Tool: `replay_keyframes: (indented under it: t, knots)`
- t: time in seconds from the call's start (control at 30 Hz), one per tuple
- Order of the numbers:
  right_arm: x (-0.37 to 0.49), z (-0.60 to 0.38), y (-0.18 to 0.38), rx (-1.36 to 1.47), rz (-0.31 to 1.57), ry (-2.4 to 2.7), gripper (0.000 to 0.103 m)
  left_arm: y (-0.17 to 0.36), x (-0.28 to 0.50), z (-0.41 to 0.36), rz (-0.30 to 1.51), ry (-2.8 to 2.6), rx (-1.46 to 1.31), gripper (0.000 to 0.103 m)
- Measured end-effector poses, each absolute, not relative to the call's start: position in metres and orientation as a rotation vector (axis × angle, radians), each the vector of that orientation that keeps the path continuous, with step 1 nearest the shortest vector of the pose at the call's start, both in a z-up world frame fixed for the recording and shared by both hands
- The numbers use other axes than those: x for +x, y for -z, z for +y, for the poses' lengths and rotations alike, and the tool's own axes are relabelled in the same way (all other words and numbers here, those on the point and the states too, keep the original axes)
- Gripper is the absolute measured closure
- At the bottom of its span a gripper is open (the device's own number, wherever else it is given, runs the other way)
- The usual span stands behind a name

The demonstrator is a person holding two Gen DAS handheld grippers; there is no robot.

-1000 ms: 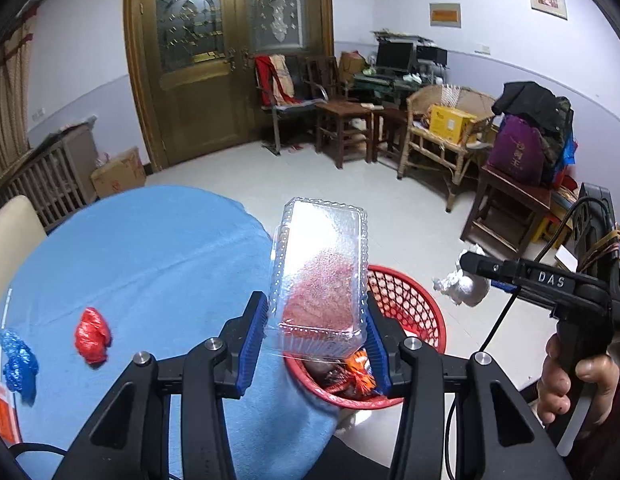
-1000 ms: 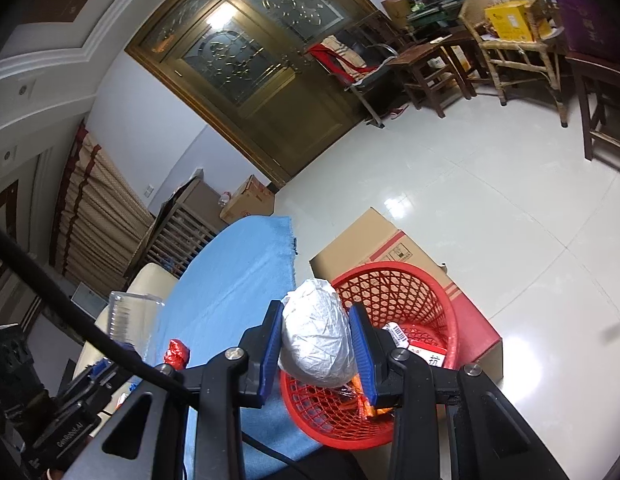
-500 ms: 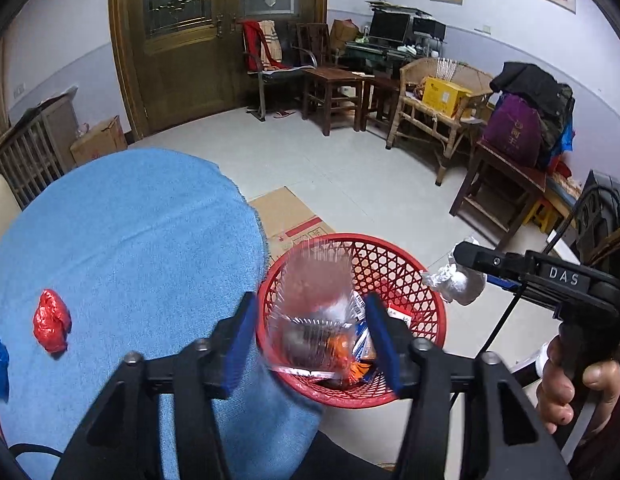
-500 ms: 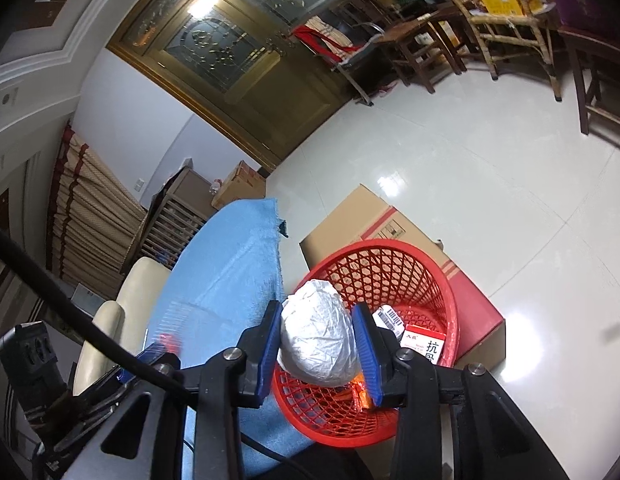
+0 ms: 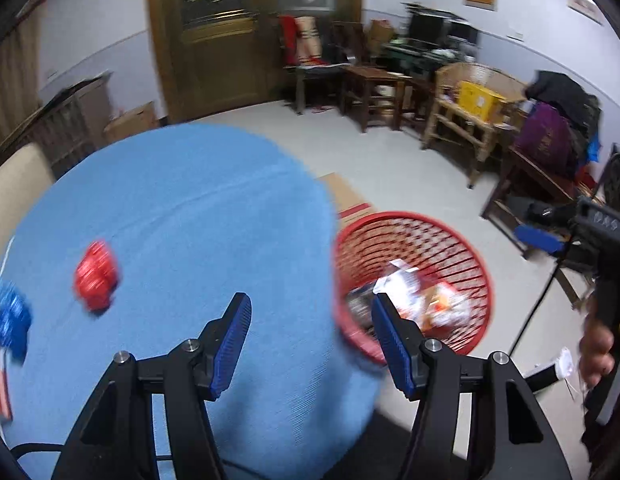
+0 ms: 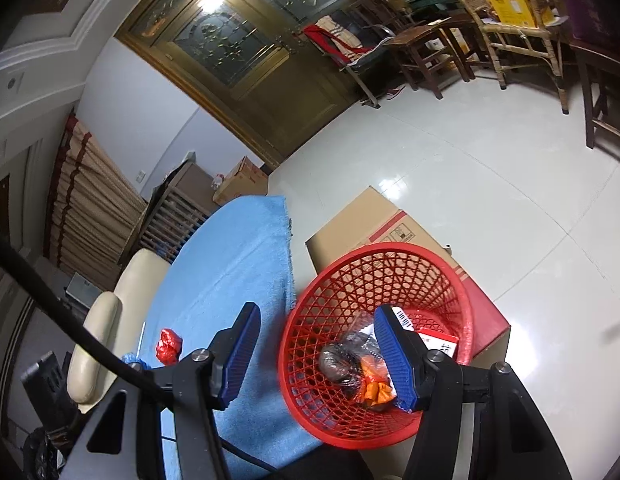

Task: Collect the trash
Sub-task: 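Open both grippers over the wastebasket to drop the white bag and tray, then move both open grippers back over the table, then grasp the red plastic bag with the right gripper while the left grasps the blue bags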

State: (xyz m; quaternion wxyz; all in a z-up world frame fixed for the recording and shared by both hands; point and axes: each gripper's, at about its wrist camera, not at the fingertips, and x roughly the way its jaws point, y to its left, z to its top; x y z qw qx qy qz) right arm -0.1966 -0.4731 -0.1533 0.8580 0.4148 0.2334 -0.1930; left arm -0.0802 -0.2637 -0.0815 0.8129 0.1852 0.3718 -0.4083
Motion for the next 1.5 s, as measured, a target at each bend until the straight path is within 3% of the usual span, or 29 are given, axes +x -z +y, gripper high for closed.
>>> replay_keyframes:
  t: [0.23,0.67,1.03,1.5]
  knots:
    - [-0.147,-0.442,0.146,0.821,0.571,0.306,0.039,0.084,-0.033,-0.159,0.801,0.612,0.306,0.039]
    - [0.034,-0.314,0.142,0.653,0.814,-0.001,0.039,0.066,0.045,0.003,0.74,0.275,0.193,0.039]
    - [0.157,-0.257,0.167,0.645,0.957,-0.068,0.039,0.073,0.119,0.021,0.781,0.236,0.102,0.039]
    - [0.218,-0.252,0.202,0.768,1.056,-0.018,0.039,0.128,0.226,-0.029,0.972,0.214,0.043,0.039]
